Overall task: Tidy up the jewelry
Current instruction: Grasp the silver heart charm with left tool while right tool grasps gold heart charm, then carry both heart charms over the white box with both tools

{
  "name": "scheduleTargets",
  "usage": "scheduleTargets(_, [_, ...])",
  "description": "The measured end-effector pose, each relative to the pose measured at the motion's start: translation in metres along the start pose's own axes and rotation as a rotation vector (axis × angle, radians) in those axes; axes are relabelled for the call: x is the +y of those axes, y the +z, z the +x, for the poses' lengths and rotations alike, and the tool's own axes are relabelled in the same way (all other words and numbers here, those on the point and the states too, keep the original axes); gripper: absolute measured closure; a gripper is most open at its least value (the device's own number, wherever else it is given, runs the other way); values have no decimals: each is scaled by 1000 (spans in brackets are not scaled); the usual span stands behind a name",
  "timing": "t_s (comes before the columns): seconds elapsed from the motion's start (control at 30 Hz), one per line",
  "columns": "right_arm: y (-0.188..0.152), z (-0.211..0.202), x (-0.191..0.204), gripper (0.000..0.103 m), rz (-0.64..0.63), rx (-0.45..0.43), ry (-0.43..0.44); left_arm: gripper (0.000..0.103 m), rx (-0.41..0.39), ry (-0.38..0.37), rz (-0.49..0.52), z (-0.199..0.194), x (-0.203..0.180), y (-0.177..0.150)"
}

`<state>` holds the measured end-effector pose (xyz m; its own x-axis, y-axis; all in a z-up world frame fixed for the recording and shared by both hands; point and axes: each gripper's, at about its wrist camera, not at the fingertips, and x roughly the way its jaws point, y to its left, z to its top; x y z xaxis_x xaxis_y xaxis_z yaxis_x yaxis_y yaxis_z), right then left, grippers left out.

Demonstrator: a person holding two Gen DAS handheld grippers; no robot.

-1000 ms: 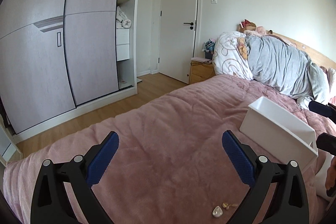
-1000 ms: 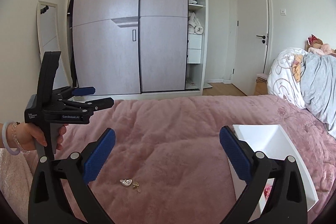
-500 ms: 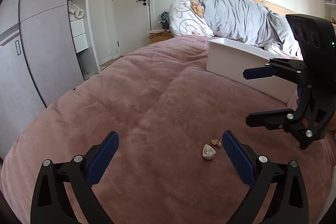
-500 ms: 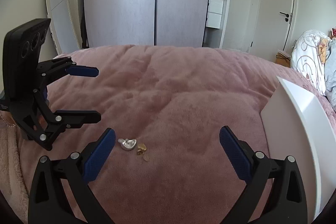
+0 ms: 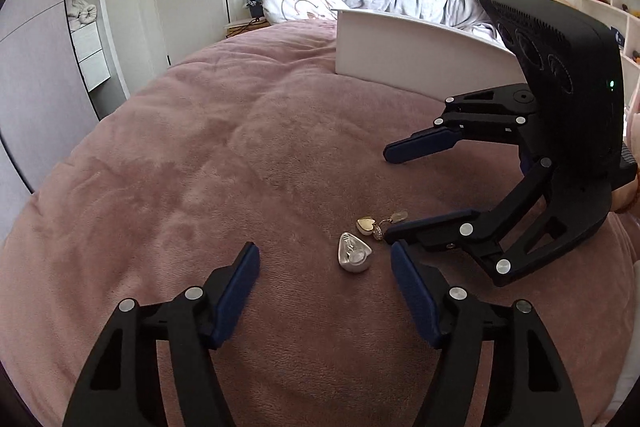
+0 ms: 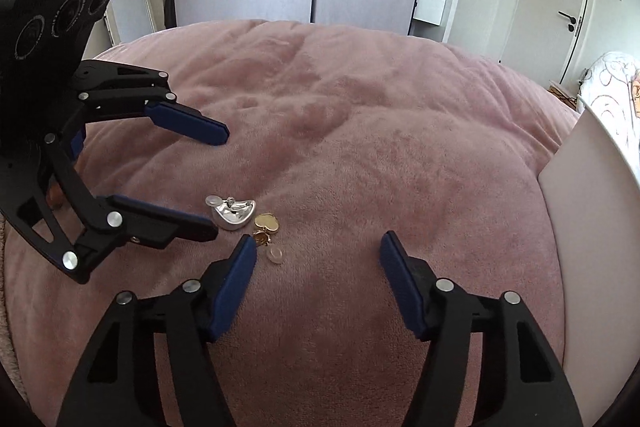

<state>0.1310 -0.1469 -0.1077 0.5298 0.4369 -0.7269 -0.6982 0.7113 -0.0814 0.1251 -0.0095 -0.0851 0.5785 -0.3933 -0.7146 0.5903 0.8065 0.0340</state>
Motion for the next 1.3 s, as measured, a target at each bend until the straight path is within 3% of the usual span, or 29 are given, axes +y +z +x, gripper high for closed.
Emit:
scheduleTargets(0.13, [1,2,2,57,-11,-26,7,44,7,-14,25,5,-2,-1])
scheduleTargets(0.27, [0,6,1,62,-10,-17,30,50,18,-39,21,8,0,-1])
scheduleTargets(0.47, [-2,4,0,65,-1,-29,95,68,18,-84,54,11,-4,-2])
scheduleTargets(0.53, [-2,4,3,73,-17,-29,118,77,30,-103,71,14,-7,-2])
scheduleTargets(0.73, [-2,12,14,90,-61,12,126,79,60,-112,45,20,-2,-3])
scheduleTargets(1.1, [-6,10,12,94,-36,7,128,80,64,-155,-7,24,8,-3])
scheduleTargets(1.3, [-8,7,12,95,-29,-4,115,80,58,-100,22,23,1,-2])
